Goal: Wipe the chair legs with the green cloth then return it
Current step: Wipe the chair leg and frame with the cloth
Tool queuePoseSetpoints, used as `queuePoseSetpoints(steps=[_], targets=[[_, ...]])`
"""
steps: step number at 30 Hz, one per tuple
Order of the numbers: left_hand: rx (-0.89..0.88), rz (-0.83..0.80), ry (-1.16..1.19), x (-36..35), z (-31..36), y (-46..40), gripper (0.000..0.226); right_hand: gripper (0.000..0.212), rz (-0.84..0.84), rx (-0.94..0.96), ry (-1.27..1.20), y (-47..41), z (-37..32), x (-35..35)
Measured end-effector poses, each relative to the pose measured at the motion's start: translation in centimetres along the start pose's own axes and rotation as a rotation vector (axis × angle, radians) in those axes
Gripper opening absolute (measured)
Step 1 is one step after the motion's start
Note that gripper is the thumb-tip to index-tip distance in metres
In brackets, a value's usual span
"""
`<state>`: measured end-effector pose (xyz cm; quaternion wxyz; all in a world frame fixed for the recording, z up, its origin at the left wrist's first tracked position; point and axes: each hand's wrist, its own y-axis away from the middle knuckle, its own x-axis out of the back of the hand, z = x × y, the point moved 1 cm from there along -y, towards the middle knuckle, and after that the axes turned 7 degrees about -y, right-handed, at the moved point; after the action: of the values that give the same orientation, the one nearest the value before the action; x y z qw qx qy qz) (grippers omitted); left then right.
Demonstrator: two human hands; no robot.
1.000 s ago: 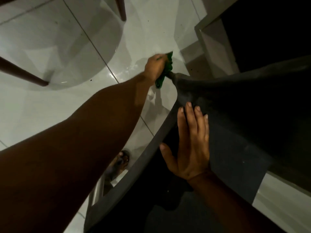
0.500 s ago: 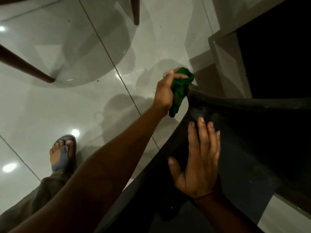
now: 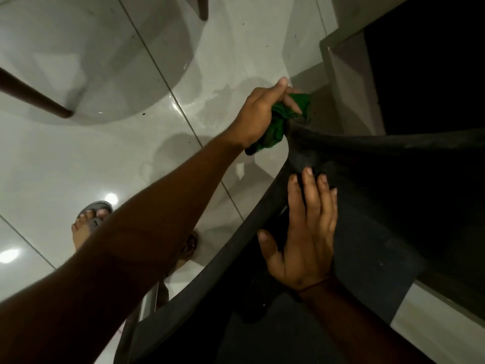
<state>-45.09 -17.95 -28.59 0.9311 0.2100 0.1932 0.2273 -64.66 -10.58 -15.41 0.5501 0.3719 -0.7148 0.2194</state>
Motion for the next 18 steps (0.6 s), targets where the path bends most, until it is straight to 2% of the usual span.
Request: queuePoseSetpoints(steps=[3,5,8,9,10,12,16,18], targets=[[-0.088,0.04,0.032,-0.3,-0.5,0.4,0.048,0.084,0.005,0.005,0.004,-0.2,-0.2,0.2],[-0.052,0.133,0.003,0.0,-1.3,-1.5,0.03,0.084,0.017,0.009,-0.003,-0.5,-0.5,0.3],[0.231,0.299,0.067,0.4,-3.7,-4.4,0.016,0.085,0.01,0.002,-0.004,-0.2,-0.2,0.2],[0.316,0.308,0.112,0.2,-4.2,-4.7,0.008,0.086,0.009,0.0,-0.003,-0.1,-0.1,0.2],[0.365,0.317,0.173,0.0,-4.4,-4.6,0.009,0.086,0.006,0.0,0.003,-0.1,-0.1,0.2],[0.387,0.35,0.265,-0.5,-4.0,-3.7,0.025,0.085,-0.005,0.006,0.014,0.0,0.0,0.3],[0.342,0.252,0.388,-2.4,-1.7,2.5,0.014,0.084,-0.017,0.009,0.028,0.0,0.0,0.2],[0.289,0.227,0.462,-3.0,-1.4,4.6,0.022,0.084,-0.013,0.009,0.028,0.0,0.1,0.2]])
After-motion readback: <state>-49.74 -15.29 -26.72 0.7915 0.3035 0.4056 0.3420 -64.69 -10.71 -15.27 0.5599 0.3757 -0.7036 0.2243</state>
